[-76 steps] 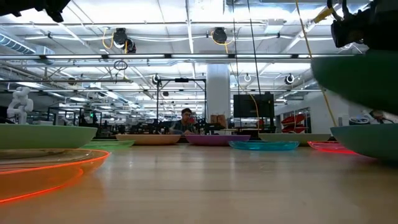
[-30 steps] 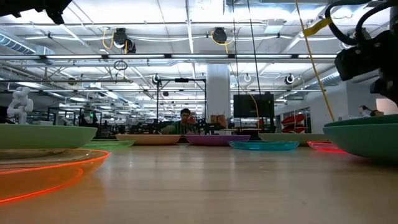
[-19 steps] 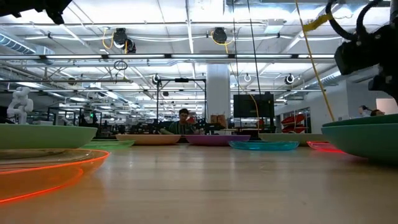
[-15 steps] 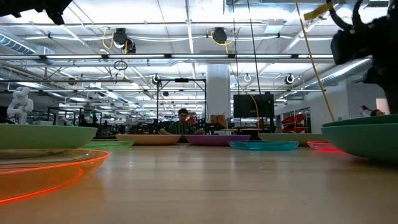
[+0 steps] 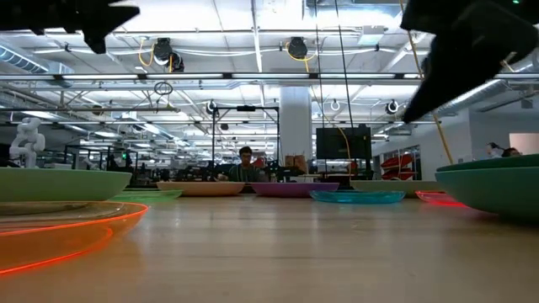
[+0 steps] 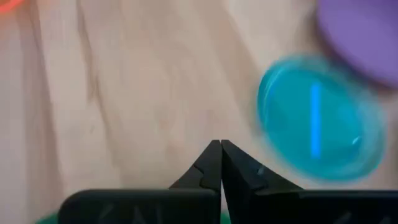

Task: Stack plastic plates
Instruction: Stack the light green plate on top of the green plate

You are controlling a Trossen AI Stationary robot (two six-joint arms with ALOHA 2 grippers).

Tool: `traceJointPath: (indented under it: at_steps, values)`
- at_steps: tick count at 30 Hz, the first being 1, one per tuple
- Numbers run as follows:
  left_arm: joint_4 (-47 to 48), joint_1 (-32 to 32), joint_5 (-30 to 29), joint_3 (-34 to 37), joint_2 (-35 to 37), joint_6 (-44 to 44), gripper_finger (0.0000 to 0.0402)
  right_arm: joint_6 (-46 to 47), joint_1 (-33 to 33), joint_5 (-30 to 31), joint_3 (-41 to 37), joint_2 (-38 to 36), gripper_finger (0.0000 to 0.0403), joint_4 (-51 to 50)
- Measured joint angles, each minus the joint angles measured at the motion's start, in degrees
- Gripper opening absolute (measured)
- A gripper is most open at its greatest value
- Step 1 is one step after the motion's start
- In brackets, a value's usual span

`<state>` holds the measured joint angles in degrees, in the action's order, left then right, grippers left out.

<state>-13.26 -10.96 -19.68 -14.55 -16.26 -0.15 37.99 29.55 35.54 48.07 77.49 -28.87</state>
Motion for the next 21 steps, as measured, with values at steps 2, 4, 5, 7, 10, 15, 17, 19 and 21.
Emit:
traceJointPath:
  at_steps: [2, 4, 5, 7, 10, 15, 17, 19, 21]
  values:
    - [1.18, 0.00, -1.59, 0.00, -2.59, -2.74, 0.0173, -3.37, -0.80, 2.25, 0.00, 0.00, 0.0000, 2.64]
    - [2.72, 0.00, -2.31, 0.00, -4.70, -5.02, 0.0173, -5.06, -2.35, 4.03, -0.02, 0.00, 0.0000, 5.73]
    - [3.48, 0.00, -2.39, 0.00, -5.50, -5.99, 0.0173, -5.52, -3.26, 4.74, 0.00, 0.00, 0.0000, 7.50]
    - [4.69, 0.02, -2.43, 0.00, -6.56, -7.54, 0.0173, -6.64, -5.08, 4.93, 0.00, 0.11, 0.0000, 11.59]
    - [8.37, 0.00, -2.36, 0.00, -6.75, -9.81, 0.0173, -9.75, -7.29, 4.15, 0.02, 1.07, 0.0000, 18.46]
    - [16.62, 0.00, 0.05, 0.00, -6.57, -17.94, 0.0173, -13.02, -10.13, -2.47, 0.07, 2.65, 0.0000, 24.70]
    - [18.98, 0.00, 0.84, 0.00, -6.64, -20.97, 0.0173, -14.05, -10.81, -2.72, 0.07, 3.02, 0.0000, 24.28]
    - [20.93, 0.00, 1.70, 0.00, -6.70, -23.69, 0.0173, -15.34, -11.42, -2.72, 0.05, 3.02, 0.0000, 23.45]
    - [21.77, 0.00, 2.46, 0.00, -6.77, -26.17, 0.0173, -16.84, -12.26, -2.78, 0.07, 2.98, 0.0000, 23.86]
